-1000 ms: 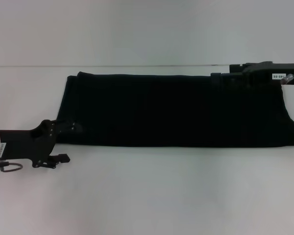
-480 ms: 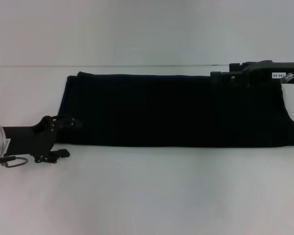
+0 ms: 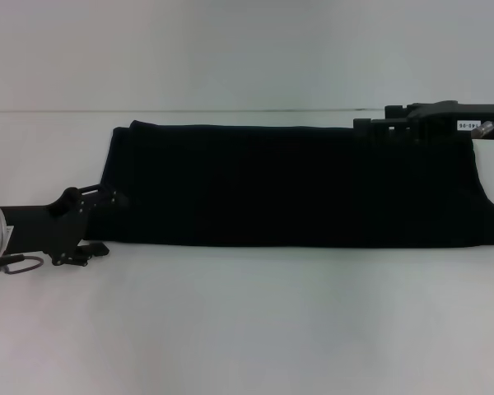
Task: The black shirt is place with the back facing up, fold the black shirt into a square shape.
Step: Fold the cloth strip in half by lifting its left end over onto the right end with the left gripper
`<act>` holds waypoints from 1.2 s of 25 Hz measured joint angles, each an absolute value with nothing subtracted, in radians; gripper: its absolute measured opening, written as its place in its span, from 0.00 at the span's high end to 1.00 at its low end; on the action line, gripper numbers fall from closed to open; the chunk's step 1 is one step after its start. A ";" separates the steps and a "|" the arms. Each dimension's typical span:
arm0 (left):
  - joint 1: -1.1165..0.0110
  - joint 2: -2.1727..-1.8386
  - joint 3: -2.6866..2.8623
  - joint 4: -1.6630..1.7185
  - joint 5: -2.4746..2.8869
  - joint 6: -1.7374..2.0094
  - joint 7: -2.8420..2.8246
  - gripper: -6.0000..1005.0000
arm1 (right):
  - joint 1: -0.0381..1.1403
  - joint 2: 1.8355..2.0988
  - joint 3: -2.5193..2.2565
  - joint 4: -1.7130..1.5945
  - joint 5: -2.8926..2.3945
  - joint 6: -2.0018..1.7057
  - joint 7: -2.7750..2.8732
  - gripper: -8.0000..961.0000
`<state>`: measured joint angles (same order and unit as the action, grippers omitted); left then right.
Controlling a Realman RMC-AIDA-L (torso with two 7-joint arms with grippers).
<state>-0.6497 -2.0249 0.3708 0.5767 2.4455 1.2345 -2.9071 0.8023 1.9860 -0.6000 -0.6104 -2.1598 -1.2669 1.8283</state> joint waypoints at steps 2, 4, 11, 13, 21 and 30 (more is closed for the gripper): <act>-0.651 -2.025 0.373 0.577 2.447 1.230 -2.908 0.06 | 0.802 1.986 -0.602 -0.616 -2.160 -1.267 1.833 0.06; -0.652 -2.025 0.376 0.577 2.448 1.222 -2.909 0.06 | 0.802 1.986 -0.602 -0.619 -2.160 -1.268 1.835 0.06; -0.652 -2.025 0.381 0.577 2.451 1.203 -2.905 0.06 | 0.801 1.986 -0.599 -0.619 -2.160 -1.267 1.835 0.06; -0.652 -2.025 0.381 0.576 2.452 1.197 -2.904 0.06 | 0.801 1.986 -0.599 -0.620 -2.160 -1.266 1.835 0.06; -0.651 -2.025 0.381 0.566 2.457 1.178 -2.902 0.06 | 0.801 1.986 -0.600 -0.620 -2.160 -1.262 1.835 0.06; -0.654 -2.025 0.381 0.565 2.450 1.147 -2.884 0.06 | 0.801 1.986 -0.598 -0.620 -2.160 -1.263 1.835 0.06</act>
<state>-0.6539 -2.0248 0.3812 0.5651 2.4503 1.1467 -2.8839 0.8007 1.9862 -0.5981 -0.6198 -2.1597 -1.2625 1.8345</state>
